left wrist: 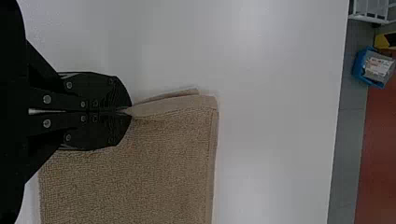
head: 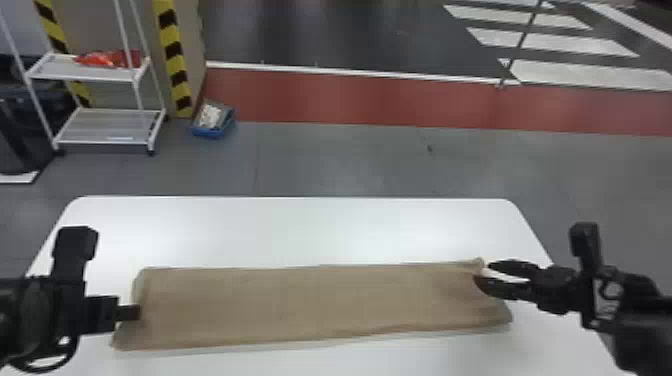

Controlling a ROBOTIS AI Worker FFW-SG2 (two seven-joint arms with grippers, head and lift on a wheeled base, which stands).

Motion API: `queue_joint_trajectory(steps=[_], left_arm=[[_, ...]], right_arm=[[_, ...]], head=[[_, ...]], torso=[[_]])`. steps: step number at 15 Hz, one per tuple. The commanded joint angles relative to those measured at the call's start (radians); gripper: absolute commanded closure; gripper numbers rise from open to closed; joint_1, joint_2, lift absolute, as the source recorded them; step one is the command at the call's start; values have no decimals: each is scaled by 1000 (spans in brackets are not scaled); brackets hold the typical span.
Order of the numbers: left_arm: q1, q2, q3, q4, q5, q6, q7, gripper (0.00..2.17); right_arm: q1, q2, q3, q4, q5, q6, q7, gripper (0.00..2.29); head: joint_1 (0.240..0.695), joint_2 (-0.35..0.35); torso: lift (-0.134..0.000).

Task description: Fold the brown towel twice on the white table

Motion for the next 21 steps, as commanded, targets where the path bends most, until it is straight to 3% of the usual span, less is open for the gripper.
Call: queue_joint_trajectory(steps=[1,3,8,10,12,15,17,21], left_arm=[[10,0,16,-42,9,50,-9,1433],[13,-2,50,-81,44,105,-34,1433],[3,-8,152,-124,211,157,-80,1433],[-23,-2,172,-150,302,215,-91,1433],[-43,-6,183,-203,329,316,-103,1433],[-77,-8,197,-240,449,396,-101,1433],[-88,-8,201,-251,535,403,-95,1433],[-94,-9,205,-259,635,403,-77,1433]], right_arm=[[27,55,-2,-66,-6,4,-3,464],[33,89,3,-87,-5,10,-9,464],[24,167,72,-92,14,7,-44,481],[25,189,113,-87,17,-6,-69,755],[33,210,141,-81,25,-24,-90,1565],[67,215,173,-76,28,-58,-104,1862],[74,215,178,-52,40,-89,-115,1865],[77,215,193,-38,44,-101,-142,1865]], head=[[695,-132],[695,-111],[695,-68],[695,-49],[695,-33],[695,-24],[695,-40],[695,-69]], torso=[[0],[0],[0],[0],[0],[0],[0],[0]])
